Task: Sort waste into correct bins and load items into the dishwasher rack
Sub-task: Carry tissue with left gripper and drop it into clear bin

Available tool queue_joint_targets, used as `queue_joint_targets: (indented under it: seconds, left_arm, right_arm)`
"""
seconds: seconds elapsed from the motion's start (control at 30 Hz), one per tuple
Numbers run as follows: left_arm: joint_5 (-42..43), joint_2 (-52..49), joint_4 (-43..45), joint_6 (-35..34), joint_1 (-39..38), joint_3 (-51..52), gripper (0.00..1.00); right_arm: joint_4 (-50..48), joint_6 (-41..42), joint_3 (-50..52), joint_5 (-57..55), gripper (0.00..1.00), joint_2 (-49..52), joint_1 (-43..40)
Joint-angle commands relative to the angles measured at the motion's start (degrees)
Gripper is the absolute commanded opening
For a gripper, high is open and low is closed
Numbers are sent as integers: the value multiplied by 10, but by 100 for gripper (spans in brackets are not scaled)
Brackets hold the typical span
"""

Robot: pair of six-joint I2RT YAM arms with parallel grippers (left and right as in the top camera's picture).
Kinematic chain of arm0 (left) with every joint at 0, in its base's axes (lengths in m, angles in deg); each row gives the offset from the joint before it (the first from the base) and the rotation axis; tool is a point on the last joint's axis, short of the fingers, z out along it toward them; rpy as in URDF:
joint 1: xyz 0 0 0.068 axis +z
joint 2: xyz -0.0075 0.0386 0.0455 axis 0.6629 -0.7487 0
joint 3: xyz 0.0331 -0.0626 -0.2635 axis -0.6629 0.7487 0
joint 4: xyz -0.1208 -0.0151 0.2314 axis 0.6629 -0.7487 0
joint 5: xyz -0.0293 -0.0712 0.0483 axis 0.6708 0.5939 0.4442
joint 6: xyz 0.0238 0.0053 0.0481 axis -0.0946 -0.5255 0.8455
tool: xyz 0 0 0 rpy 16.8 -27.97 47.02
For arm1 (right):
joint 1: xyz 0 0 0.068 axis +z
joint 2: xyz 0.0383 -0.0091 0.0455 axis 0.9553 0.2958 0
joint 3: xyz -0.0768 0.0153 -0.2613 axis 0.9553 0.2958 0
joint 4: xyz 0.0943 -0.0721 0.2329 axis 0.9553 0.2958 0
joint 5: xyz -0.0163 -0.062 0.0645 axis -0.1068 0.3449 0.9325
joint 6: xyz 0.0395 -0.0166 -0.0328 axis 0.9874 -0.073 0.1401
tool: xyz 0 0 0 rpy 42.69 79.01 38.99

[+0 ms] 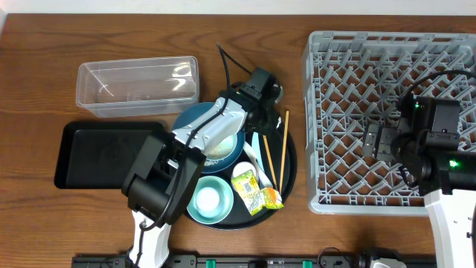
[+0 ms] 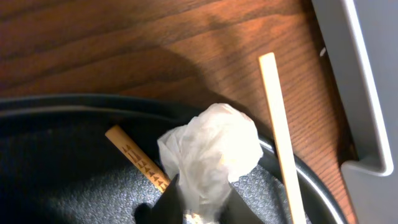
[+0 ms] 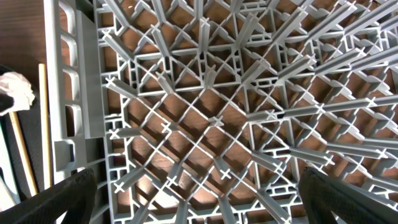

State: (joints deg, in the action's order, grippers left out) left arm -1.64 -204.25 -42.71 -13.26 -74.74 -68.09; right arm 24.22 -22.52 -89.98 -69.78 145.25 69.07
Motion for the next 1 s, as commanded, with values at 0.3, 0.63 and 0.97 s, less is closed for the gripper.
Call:
queue_joint_targets:
  seconds: [0.3,0.63,0.97]
  left_arm:
    - [-77,93,-12,2,8,-10,6]
    - [-252,230,-33,1,132,-10,6]
    - [-251,209,-39,-1,276,-1,9]
  right_arm:
    - [6,9,-8,-6,99,0,11]
    - [6,9,-8,-6,99,0,11]
    - [9,9,-8,-6,99,0,11]
